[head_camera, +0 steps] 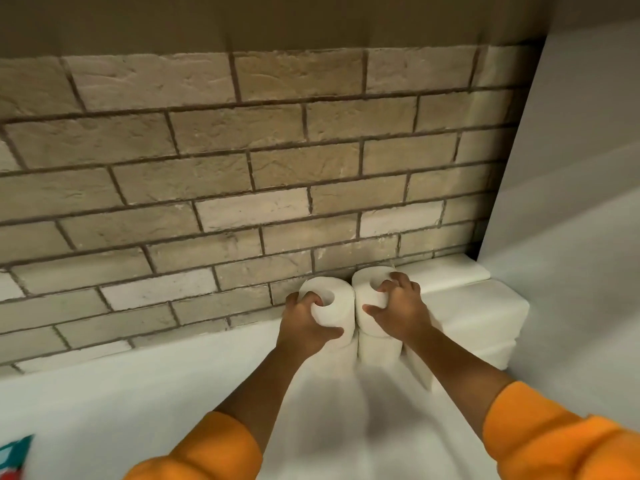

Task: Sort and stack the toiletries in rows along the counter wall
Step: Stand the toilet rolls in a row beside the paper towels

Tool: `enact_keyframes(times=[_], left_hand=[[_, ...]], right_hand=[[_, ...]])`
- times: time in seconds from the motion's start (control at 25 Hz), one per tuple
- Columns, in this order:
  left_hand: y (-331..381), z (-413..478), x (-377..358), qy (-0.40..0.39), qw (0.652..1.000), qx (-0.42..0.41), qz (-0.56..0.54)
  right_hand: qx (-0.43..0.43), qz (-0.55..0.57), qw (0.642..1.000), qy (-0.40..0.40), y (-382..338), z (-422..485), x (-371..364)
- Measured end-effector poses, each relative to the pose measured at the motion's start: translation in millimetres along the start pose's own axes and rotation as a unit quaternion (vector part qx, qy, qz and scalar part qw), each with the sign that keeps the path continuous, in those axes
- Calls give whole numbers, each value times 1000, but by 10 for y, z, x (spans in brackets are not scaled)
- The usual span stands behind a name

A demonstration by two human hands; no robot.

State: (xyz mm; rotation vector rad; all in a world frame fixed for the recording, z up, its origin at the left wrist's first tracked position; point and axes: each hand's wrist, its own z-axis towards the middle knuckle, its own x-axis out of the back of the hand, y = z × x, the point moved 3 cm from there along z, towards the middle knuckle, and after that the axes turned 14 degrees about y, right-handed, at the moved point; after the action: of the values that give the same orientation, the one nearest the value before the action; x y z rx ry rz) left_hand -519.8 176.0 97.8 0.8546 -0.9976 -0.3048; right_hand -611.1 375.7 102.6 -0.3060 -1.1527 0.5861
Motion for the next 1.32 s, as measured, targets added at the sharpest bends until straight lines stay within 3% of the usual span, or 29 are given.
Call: enact_keyframes(times=[0.88, 1.32], left_hand=[[-33, 58, -181, -23, 999, -32, 26], [-172, -401, 341, 17, 999, -22, -43]], right_hand=[[61, -99, 993, -13, 73, -30, 4], [-3, 98, 987, 126, -256, -624, 221]])
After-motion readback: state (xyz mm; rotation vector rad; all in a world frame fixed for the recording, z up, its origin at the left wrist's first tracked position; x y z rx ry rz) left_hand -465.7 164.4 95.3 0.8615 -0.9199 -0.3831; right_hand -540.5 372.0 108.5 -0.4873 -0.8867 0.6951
